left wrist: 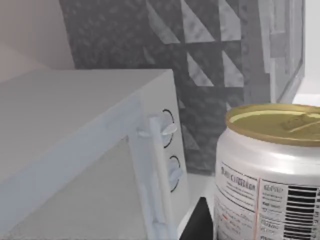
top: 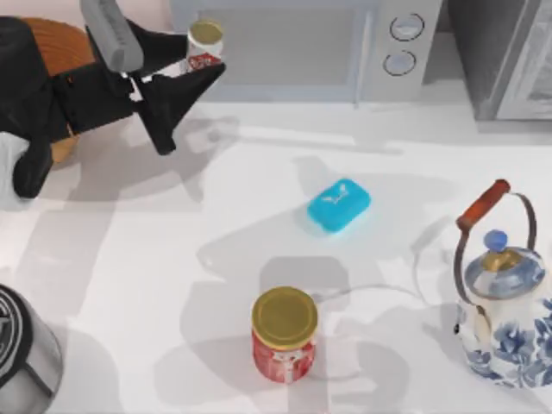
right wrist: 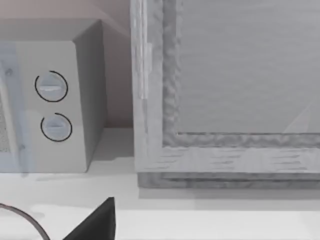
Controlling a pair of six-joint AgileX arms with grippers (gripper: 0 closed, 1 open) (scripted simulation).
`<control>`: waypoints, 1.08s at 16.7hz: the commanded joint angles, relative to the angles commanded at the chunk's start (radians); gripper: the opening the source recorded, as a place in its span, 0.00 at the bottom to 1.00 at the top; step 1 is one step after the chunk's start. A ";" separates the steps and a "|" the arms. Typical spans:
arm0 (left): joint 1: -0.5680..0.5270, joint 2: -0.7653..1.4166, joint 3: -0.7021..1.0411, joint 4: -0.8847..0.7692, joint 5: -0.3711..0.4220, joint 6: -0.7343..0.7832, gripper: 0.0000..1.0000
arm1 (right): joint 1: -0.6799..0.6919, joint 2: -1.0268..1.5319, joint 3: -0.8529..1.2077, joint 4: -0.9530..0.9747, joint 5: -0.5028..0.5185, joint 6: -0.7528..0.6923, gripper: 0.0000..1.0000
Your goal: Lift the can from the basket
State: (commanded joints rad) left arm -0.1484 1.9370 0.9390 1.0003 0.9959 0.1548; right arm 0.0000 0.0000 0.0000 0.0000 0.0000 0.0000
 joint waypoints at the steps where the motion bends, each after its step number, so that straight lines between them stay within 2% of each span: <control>1: -0.005 0.079 0.031 0.049 0.062 -0.001 0.00 | 0.000 0.000 0.000 0.000 0.000 0.000 1.00; 5: -0.016 0.366 0.121 0.210 0.288 -0.024 0.00 | 0.000 0.000 0.000 0.000 0.000 0.000 1.00; 9: -0.007 0.542 0.167 0.301 0.441 -0.062 0.00 | 0.000 0.000 0.000 0.000 0.000 0.000 1.00; 11: -0.001 0.573 0.175 0.316 0.472 -0.073 0.00 | 0.000 0.000 0.000 0.000 0.000 0.000 1.00; 16: -0.001 0.575 0.175 0.317 0.474 -0.074 0.00 | 0.000 0.000 0.000 0.000 0.000 0.000 1.00; 18: -0.001 0.575 0.175 0.317 0.474 -0.074 0.15 | 0.000 0.000 0.000 0.000 0.000 0.000 1.00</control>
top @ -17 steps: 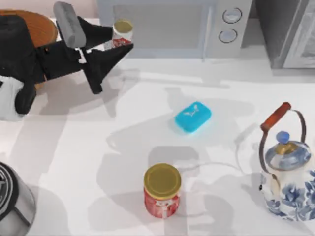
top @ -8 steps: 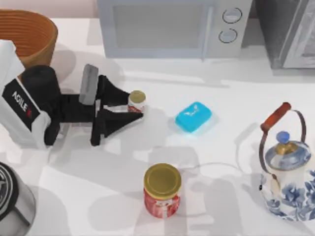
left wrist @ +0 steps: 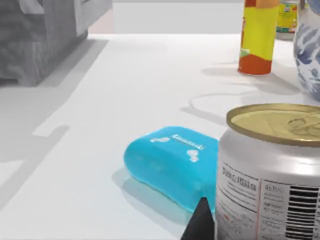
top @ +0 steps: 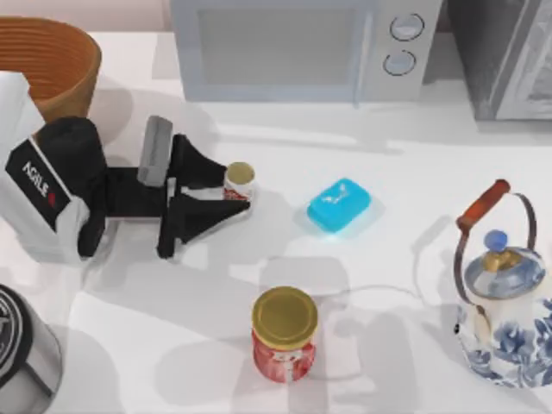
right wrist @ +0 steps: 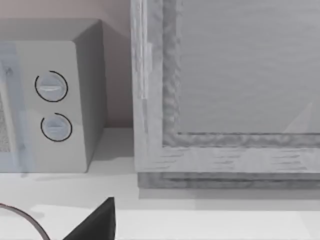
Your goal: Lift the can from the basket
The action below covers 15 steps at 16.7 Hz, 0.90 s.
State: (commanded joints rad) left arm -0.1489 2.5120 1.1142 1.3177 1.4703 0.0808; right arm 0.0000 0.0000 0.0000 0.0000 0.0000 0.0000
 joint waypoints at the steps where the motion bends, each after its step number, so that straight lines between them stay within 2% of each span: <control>1: 0.000 0.000 0.000 0.000 0.000 0.000 0.23 | 0.000 0.000 0.000 0.000 0.000 0.000 1.00; 11: 0.000 0.000 0.000 0.000 0.000 0.000 0.98 | 0.000 0.000 0.000 0.000 0.000 0.000 1.00; 15: 0.000 0.000 0.000 0.000 0.000 0.000 1.00 | 0.000 0.000 0.000 0.000 0.000 0.000 1.00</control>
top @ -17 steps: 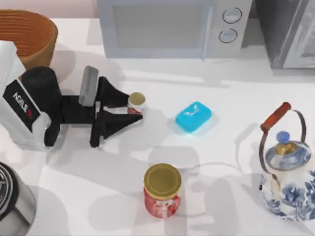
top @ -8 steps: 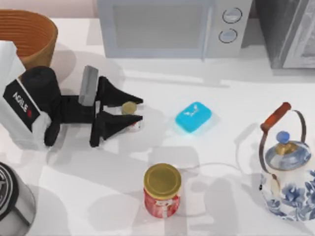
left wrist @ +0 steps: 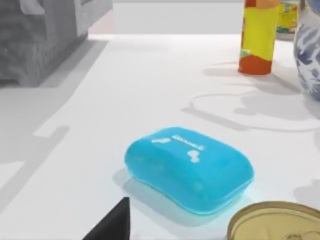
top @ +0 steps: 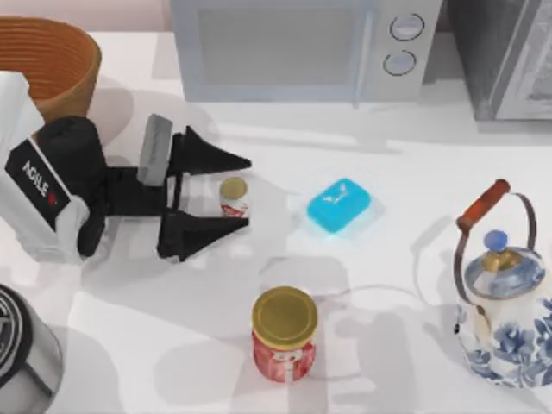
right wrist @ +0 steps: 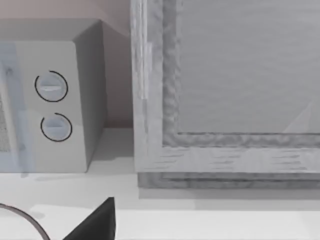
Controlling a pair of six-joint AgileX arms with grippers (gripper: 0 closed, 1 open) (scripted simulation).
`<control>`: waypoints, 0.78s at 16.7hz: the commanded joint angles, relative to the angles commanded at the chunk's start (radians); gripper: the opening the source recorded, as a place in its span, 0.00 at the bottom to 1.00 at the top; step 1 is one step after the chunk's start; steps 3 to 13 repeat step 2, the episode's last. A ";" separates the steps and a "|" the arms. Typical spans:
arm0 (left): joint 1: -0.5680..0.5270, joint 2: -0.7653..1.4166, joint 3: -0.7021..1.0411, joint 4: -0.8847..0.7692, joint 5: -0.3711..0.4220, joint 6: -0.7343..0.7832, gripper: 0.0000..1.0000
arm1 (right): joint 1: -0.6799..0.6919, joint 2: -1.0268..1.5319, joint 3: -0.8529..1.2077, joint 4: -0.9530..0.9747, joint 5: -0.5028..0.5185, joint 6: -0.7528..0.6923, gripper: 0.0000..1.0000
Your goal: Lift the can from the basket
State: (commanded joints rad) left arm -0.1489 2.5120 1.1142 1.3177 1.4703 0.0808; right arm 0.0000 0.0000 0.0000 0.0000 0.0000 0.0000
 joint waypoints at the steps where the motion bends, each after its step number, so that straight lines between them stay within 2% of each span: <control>1: 0.000 0.000 0.000 0.000 0.000 0.000 1.00 | 0.000 0.000 0.000 0.000 0.000 0.000 1.00; 13: 0.000 0.000 0.000 0.000 0.000 0.000 1.00 | 0.000 0.000 0.000 0.000 0.000 0.000 1.00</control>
